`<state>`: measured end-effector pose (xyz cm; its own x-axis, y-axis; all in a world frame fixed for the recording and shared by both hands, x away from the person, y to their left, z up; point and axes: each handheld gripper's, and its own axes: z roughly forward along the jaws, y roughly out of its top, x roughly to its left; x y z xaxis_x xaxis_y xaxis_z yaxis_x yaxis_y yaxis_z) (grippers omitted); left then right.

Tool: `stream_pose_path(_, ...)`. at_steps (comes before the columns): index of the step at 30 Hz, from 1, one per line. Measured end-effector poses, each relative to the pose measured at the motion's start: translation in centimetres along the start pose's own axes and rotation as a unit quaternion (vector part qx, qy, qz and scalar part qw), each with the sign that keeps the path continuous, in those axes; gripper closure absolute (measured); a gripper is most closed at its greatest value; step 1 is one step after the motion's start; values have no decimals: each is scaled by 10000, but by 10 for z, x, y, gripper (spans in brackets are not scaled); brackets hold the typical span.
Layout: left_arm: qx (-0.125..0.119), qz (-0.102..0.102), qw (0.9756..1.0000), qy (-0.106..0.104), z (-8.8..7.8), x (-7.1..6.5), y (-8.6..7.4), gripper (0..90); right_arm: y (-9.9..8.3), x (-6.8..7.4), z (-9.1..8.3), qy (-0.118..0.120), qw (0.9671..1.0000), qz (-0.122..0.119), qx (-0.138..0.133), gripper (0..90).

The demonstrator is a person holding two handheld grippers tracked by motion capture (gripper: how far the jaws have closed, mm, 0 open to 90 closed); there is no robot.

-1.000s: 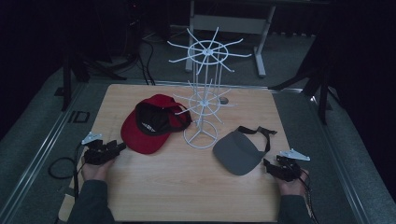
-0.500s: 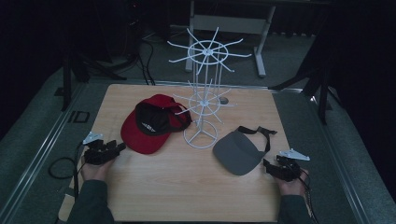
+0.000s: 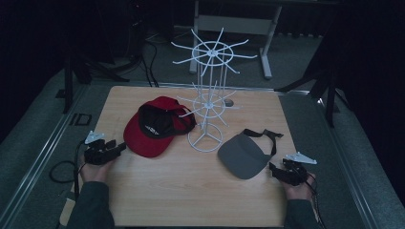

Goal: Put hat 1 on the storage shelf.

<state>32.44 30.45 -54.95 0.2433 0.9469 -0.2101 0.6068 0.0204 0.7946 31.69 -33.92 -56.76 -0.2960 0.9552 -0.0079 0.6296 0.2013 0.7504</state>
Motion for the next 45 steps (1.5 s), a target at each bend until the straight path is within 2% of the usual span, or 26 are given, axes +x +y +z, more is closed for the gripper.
stream_pose_path(2, 82, 130, 9999, 24, 1, 0, 3, 493, 0, 0, 0, 1, 10000, 1, 1, 351)
stream_pose_path(5, 170, 200, 9997, 26, 4, 0, 5, 487, 0, 0, 0, 4, 10000, 1, 2, 350)
stream_pose_path(10, 228, 231, 9995, 10, 7, 0, 9, 479, 0, 0, 0, 5, 10000, 0, 2, 350)
stream_pose_path(13, 231, 295, 9993, -86, 9, 0, 16, 470, 0, 0, 0, 7, 10000, -1, 2, 349)
stream_pose_path(21, 278, 434, 9986, -97, 15, -2, 31, 466, 0, 0, 0, 16, 10000, -12, 4, 344)
stream_pose_path(25, 293, 360, 9988, -148, 19, -1, 36, 460, 0, 0, 0, 20, 10000, -19, 3, 343)
stream_pose_path(34, 493, 567, 9971, -115, 28, -5, 46, 497, 0, 0, 0, 27, 10000, -22, 6, 338)
stream_pose_path(38, 815, 708, 9941, -123, 33, -7, 49, 553, 0, 0, 1, 30, 10000, -25, 6, 336)
stream_pose_path(40, 863, 730, 9935, -152, 33, -7, 49, 579, 0, 0, 1, 31, 10000, -24, 6, 336)
stream_pose_path(41, 1007, 797, 9915, -207, 34, -9, 48, 593, 0, 0, 1, 31, 10000, -24, 6, 335)
stream_pose_path(43, 1102, 861, 9899, -246, 35, -11, 47, 598, 0, 0, 1, 32, 10000, -24, 8, 335)
stream_pose_path(44, 1102, 861, 9899, -246, 35, -11, 47, 603, 0, 0, 1, 32, 10000, -24, 8, 335)
stream_pose_path(45, 1153, 880, 9887, -381, 34, -11, 45, 614, 1, 0, 1, 32, 10000, -23, 9, 335)
